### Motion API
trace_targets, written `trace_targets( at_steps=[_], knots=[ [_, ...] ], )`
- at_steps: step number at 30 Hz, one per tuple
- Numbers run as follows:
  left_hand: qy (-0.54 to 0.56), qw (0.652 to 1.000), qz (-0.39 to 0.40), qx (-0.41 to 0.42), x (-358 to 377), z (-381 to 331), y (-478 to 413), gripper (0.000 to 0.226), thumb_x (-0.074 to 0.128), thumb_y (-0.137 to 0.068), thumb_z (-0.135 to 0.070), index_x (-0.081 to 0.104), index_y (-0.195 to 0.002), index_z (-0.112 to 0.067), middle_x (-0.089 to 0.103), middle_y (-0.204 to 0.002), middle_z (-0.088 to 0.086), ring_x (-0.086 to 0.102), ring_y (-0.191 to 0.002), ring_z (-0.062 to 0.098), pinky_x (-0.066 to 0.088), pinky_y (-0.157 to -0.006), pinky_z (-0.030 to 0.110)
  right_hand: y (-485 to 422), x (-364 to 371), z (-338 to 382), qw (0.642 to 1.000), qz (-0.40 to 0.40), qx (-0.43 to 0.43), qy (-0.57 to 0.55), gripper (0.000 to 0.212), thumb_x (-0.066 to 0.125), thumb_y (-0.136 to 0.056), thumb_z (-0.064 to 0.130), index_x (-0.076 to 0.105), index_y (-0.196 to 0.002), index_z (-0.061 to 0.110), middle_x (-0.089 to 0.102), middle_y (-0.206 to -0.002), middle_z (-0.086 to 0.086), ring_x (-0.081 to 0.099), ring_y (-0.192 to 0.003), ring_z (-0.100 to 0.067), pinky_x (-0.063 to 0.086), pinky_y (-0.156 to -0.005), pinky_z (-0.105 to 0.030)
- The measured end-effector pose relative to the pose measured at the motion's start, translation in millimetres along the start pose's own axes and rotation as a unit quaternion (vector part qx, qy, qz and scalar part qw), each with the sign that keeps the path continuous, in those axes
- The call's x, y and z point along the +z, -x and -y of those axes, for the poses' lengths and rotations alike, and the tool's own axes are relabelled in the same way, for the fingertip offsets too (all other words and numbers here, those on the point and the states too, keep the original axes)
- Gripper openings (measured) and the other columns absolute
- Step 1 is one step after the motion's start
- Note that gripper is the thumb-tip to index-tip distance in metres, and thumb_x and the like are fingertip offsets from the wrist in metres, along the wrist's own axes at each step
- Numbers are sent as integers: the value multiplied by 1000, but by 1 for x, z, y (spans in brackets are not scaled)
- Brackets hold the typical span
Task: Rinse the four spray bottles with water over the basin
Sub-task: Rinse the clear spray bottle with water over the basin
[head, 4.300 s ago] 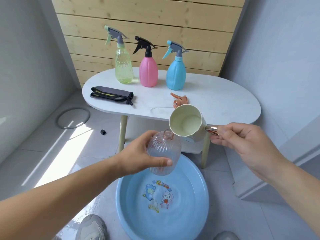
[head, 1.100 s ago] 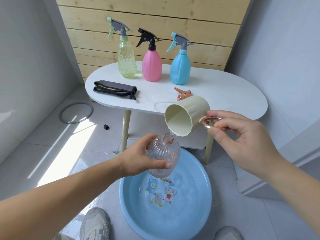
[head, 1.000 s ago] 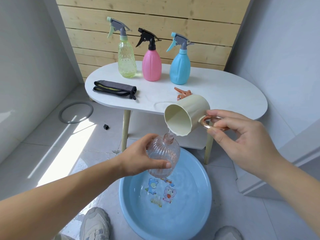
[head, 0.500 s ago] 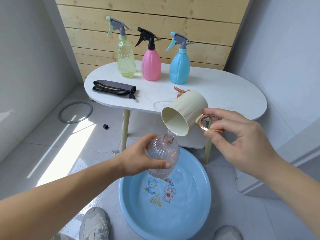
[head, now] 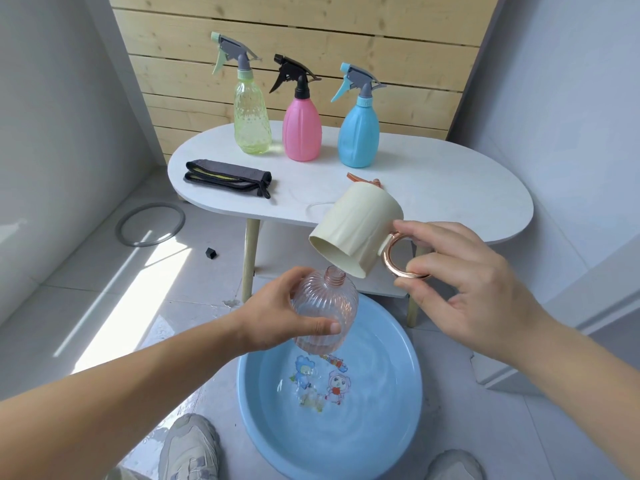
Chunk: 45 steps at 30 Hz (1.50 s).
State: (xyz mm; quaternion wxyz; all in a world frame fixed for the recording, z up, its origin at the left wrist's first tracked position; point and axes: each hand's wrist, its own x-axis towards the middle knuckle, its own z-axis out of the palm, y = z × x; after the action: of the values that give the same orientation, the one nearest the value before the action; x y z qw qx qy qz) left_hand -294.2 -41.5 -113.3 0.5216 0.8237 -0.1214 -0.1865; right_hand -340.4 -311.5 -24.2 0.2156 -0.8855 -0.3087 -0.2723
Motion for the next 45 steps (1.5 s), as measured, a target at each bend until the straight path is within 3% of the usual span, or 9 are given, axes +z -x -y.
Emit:
trace_targets(
  at_steps=[5, 10, 12, 15, 18, 21, 26, 39, 45],
  knots=[
    [10, 1000, -3, -1, -1, -1, 1, 92, 95, -49, -57, 59, -131, -35, 72, -118, -14, 68, -113, 2, 52, -109, 37, 3, 5, -2, 1000, 7, 11, 8, 27, 62, -92, 26, 72, -79, 5, 62, -135, -14, 63, -113, -28, 48, -98, -34],
    [24, 1000, -16, -4, -9, 2, 1, 98, 96, -48, -56, 58, -135, -29, 72, -121, -7, 68, -115, 8, 53, -108, 40, 5, 11, 4, 970, 21, 222, -98, 27, 61, -91, 36, 69, -76, 15, 65, -124, 8, 56, -125, 0, 41, -88, -6],
    [30, 999, -16, -6, -12, 6, 1, 102, 97, -48, -55, 57, -137, -26, 72, -122, -5, 69, -114, 10, 55, -106, 41, 9, 19, 1, 949, 33, 283, -134, 32, 58, -96, 38, 69, -78, 13, 71, -108, 12, 62, -108, 4, 48, -87, -18],
    [29, 999, -22, -11, -16, 11, 2, 100, 96, -48, -54, 58, -136, -25, 73, -120, -4, 70, -111, 10, 56, -103, 38, 18, 39, -7, 898, 96, 395, -166, 41, 52, -98, 43, 60, -77, 8, 68, -77, -9, 68, -82, -25, 52, -75, -42],
    [27, 999, -27, -14, -19, 18, 3, 92, 97, -50, -50, 61, -130, -26, 74, -116, -5, 71, -108, 9, 57, -101, 35, 34, 71, -19, 846, 132, 482, -187, 44, 52, -99, 41, 56, -70, 8, 72, -74, -10, 73, -79, -31, 56, -75, -41],
    [27, 999, -33, -18, -20, 25, 3, 84, 99, -57, -41, 61, -130, -27, 75, -116, -6, 71, -108, 8, 57, -102, 38, 52, 108, -33, 800, 220, 536, -159, 38, 52, -98, 41, 51, -69, 16, 58, -67, -7, 64, -65, -23, 40, -61, -30],
    [29, 999, -41, -20, -14, 37, -2, 92, 98, -52, -53, 60, -132, -28, 73, -120, -5, 70, -113, 13, 57, -103, 45, 78, 160, -55, 768, 317, 547, -99, 39, 52, -95, 37, 42, -62, 17, 42, -60, -3, 38, -57, -21, 29, -55, -29],
    [21, 998, -30, -44, -3, 70, -11, 77, 100, -61, -31, 62, -128, -30, 74, -119, -9, 68, -115, 5, 55, -93, 16, 124, 220, -63, 751, 444, 488, -32, 42, 49, -101, 37, 48, -63, 18, 51, -70, 0, 53, -78, -27, 32, -55, -30],
    [24, 998, -18, -47, 2, 72, -13, 77, 99, -62, -28, 62, -129, -26, 73, -120, -5, 67, -116, 7, 53, -97, 17, 126, 230, -65, 749, 444, 491, -20, 31, 48, -102, 36, 65, -93, 11, 67, -106, -11, 55, -87, -28, 40, -72, -29]
  ],
)
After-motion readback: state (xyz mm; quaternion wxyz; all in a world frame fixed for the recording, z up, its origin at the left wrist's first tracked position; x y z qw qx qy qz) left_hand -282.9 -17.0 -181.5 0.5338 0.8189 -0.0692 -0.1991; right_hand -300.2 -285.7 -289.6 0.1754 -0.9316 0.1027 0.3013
